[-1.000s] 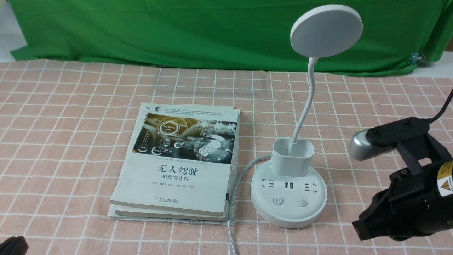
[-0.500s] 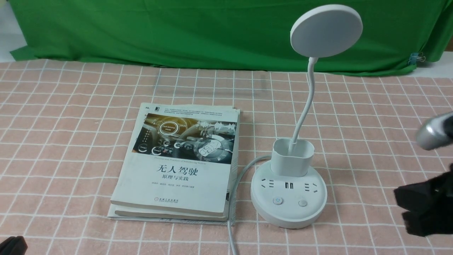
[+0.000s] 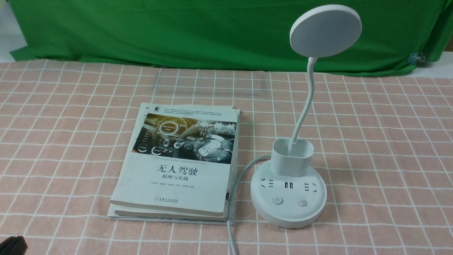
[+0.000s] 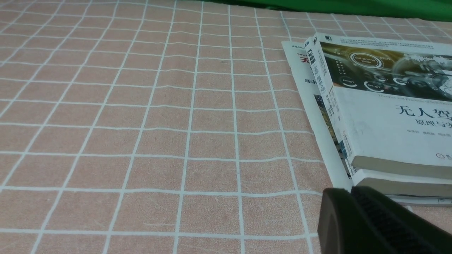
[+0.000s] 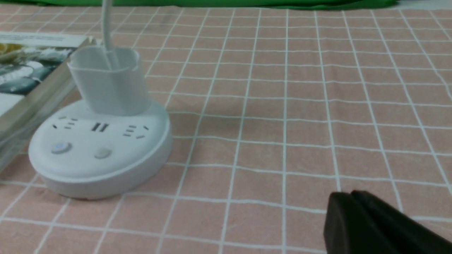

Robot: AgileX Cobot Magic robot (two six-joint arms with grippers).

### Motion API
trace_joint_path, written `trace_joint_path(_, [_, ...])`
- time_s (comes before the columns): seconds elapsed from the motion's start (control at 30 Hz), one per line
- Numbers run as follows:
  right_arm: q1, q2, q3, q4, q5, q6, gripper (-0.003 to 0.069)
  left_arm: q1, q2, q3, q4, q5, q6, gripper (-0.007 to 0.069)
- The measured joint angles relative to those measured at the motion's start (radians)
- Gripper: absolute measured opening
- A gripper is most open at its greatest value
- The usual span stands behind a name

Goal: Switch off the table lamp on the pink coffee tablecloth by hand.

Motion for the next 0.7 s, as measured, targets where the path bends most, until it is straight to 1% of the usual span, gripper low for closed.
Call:
trace_joint_path(0.17, [-0.001,-0.077,0.011,0.000,0.048,-0.013,0.0040,0.000,0.000,0.000,0.007,0.000,0.000,0.0006])
trace_joint_path(0.33, [-0.001,-0.082,0.011,0.000,0.065,-0.073,0.0042,0.000,0.000,0.000,0.007,0.000,0.000,0.0006])
trace_joint_path(0.7, [-0.001,-0.082,0.011,0.000,0.071,-0.079,0.0071,0.000,0.000,0.000,0.007,0.000,0.000,0.0006])
